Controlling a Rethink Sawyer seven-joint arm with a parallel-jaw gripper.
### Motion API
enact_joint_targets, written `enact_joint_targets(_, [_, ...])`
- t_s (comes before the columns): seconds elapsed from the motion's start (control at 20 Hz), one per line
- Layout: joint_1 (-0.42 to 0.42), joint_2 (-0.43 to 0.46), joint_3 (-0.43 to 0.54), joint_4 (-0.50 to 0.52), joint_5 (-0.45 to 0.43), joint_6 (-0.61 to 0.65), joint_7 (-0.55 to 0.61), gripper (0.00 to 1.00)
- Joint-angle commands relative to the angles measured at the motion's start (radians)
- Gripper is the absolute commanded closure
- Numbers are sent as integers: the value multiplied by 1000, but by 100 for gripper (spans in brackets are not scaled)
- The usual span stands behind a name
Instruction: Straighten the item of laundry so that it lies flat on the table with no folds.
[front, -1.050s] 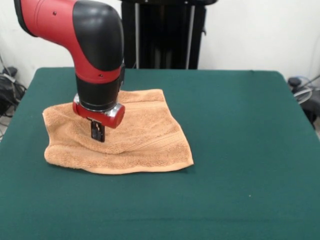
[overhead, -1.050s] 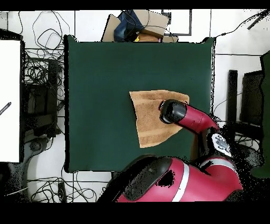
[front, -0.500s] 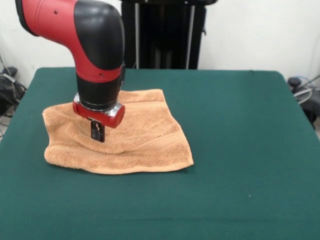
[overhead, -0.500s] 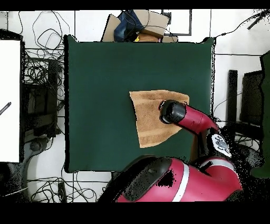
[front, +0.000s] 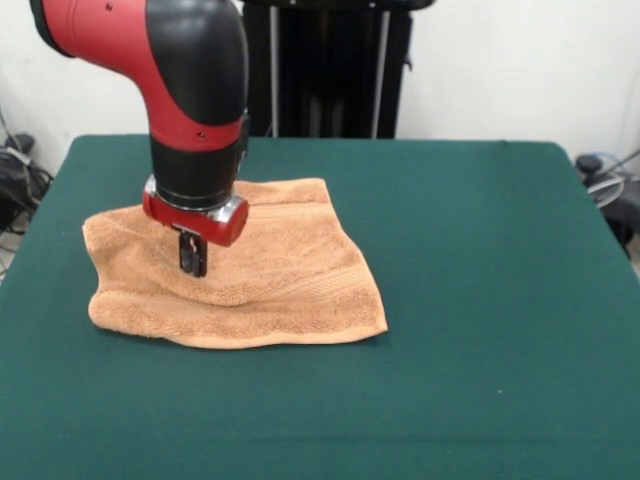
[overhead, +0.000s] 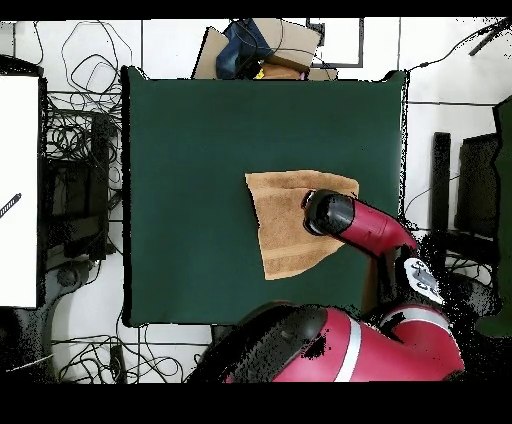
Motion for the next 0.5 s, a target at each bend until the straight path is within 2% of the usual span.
enact_joint_targets(0.05, [-24,-36,59,53,-6,-7,115,100])
enact_joint_targets(0.1, [-24,-34,58,49,-10,-7,113,0])
enact_joint_targets(0.5, [-20,-36,55,49,-21,7,99,0])
